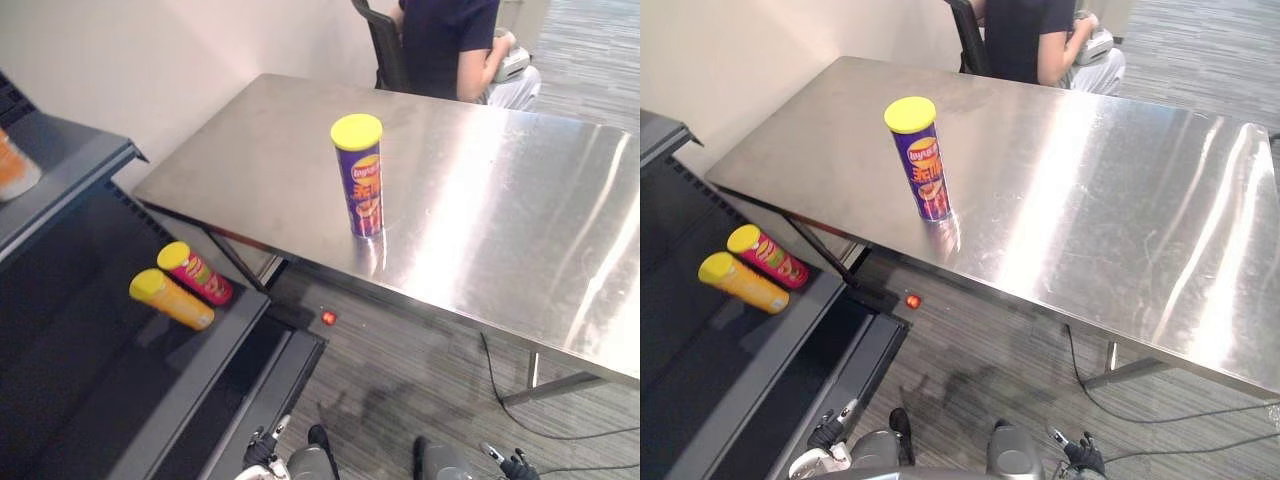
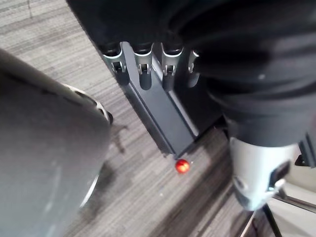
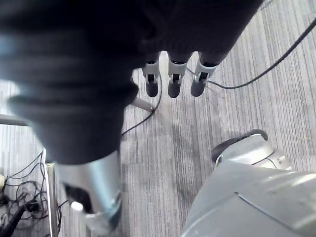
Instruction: Put the gum and the chips on the shelf.
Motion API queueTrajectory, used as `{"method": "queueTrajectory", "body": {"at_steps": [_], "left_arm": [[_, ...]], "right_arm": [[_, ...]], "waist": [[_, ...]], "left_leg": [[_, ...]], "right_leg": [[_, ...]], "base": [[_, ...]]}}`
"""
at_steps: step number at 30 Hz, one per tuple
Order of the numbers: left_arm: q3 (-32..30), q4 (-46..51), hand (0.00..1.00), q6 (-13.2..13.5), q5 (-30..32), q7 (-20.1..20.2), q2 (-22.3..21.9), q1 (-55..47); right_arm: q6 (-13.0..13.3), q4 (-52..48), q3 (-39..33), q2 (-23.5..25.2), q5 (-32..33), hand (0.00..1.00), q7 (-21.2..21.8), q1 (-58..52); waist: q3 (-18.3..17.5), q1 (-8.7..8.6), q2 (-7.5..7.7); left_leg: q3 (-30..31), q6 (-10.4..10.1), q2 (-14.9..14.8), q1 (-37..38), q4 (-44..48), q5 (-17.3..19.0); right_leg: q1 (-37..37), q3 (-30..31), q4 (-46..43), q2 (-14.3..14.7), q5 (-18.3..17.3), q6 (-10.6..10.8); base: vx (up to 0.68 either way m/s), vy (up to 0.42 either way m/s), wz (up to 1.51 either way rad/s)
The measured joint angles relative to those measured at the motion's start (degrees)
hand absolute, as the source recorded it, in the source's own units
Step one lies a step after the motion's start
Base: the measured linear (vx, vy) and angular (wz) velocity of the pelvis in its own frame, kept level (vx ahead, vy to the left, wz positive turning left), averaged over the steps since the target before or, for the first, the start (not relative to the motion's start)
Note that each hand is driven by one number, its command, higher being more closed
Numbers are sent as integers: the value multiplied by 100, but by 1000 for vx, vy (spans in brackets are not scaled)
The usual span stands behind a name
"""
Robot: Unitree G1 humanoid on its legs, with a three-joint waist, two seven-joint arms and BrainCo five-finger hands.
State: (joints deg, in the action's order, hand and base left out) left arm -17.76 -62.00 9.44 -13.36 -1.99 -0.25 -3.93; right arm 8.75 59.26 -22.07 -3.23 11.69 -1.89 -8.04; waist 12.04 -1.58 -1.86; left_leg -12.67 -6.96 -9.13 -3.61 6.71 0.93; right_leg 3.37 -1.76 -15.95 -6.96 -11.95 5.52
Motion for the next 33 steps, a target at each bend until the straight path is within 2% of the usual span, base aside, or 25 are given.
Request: {"method": "queueTrajectory", "body": {"at_steps": [3,5,9,15,18,24,26,27,31,33], "left_arm": [[2,-186,0,-4,131,-4,168,21],[3,-196,0,-5,285,-7,171,17],[41,-352,0,-8,348,1,174,7],[36,-396,0,-12,578,7,165,5],[-29,-378,0,-16,575,3,155,-32],[-209,-317,0,-48,576,7,76,-96],[-300,-319,0,-101,578,8,69,-107],[-314,-314,0,-122,580,10,73,-135],[-470,-303,0,-129,672,37,68,-197],[-506,-303,0,-130,736,39,70,-207]], "right_arm": [[-8,93,-237,261,-44,0,-3,-71],[-4,210,-287,267,-45,0,4,-56],[-7,312,-545,322,-41,0,36,-48],[-95,652,-987,335,82,0,87,-93],[-112,693,-1386,349,302,0,65,-143],[-143,679,-2204,335,533,0,-23,-146],[-197,661,-2614,256,666,0,-61,-145],[-233,621,-3040,160,753,0,-85,-135],[-219,204,-3908,-279,1112,0,-294,-19],[-200,-91,-4044,-456,1196,0,-392,27]], "waist": [[-221,2,266],[-255,22,286],[-450,22,278],[-510,20,253],[-535,19,231],[-617,42,212],[-667,55,216],[-729,55,224],[-852,41,233],[-872,40,223]], "left_leg": [[-133,91,404,108,-186,51],[-231,139,507,308,-292,80],[-395,171,555,526,-555,59],[-447,277,527,813,-1017,-78],[-454,287,526,918,-1227,-235],[-656,251,466,947,-1250,-217],[-756,219,432,970,-1250,-192],[-825,196,410,977,-1250,-166],[-961,163,374,988,-1249,-107],[-1024,154,362,1011,-1248,-102]], "right_leg": [[-320,-4,600,-357,225,300],[-518,-22,797,-460,377,345],[-570,-9,938,-473,559,328],[-616,-20,1137,-401,563,332],[-657,-108,1213,-378,559,325],[-643,-103,1306,-316,546,272],[-639,-96,1368,-294,576,226],[-627,-89,1402,-285,605,184],[-561,-74,1406,-271,695,191],[-561,-37,1415,-233,748,219]], "base": [[248,258,4],[119,151,-5],[71,87,-24],[-38,-13,-17],[-123,-30,0],[-76,1,-13],[-3,3,-27],[28,4,-25],[75,2,-18],[122,-13,-18]]}}
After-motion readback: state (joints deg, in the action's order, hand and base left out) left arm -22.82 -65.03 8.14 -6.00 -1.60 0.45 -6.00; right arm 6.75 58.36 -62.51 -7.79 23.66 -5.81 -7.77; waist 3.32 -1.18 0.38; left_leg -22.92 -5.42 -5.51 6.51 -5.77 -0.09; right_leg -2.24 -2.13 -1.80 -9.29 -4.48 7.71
